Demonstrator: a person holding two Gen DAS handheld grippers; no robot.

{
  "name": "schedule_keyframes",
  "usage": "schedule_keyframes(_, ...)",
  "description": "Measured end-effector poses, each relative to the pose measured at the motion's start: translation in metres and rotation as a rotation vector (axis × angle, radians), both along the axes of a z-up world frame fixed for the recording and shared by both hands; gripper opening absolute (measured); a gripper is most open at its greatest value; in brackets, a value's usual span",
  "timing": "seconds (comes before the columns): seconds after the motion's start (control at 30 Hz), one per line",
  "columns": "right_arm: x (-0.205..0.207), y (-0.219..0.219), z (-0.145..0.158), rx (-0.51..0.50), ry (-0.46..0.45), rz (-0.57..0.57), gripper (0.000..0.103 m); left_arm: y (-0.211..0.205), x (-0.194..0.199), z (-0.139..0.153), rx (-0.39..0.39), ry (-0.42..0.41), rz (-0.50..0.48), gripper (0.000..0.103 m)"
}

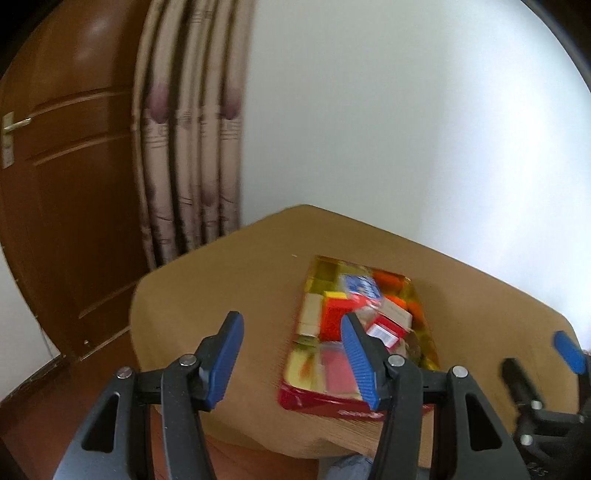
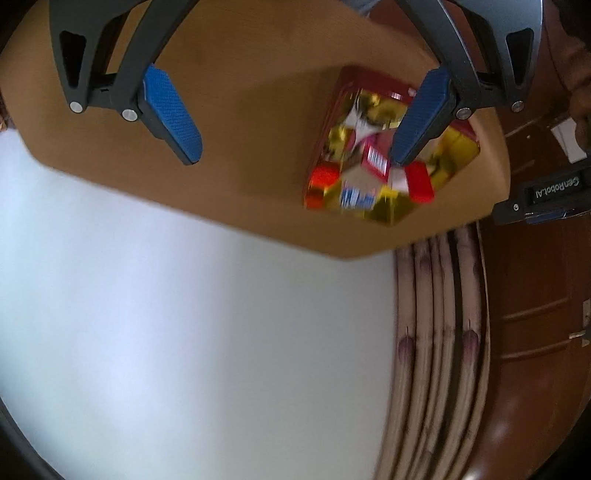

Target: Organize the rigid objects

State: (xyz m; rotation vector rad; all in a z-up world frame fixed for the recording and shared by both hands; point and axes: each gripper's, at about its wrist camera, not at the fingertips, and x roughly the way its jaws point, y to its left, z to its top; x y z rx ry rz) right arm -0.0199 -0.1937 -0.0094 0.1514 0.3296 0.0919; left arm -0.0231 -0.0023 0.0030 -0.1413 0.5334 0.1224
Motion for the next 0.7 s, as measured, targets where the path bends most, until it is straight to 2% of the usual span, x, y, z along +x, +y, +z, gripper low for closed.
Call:
schedule_keyframes(0.17,-0.003,0.002,0.002,0.012,-0.023,-0.016,0.102,-0.008,0.004,-0.004,-0.006,0.017,-0.041,0.056)
schedule_keyframes(0.47,-0.003,0.002,0.001,0.039,-0.014,0.004,0.102,-0.003,0.013,-0.009,-0.032,0.072,-0.019,0.056)
schedule_keyframes(0.7,-0.003,0.001,0.002,0.051,-0.002,0.007,0.102,-0.013,0.008,-0.007,0.052,0.054,0.013,0.056)
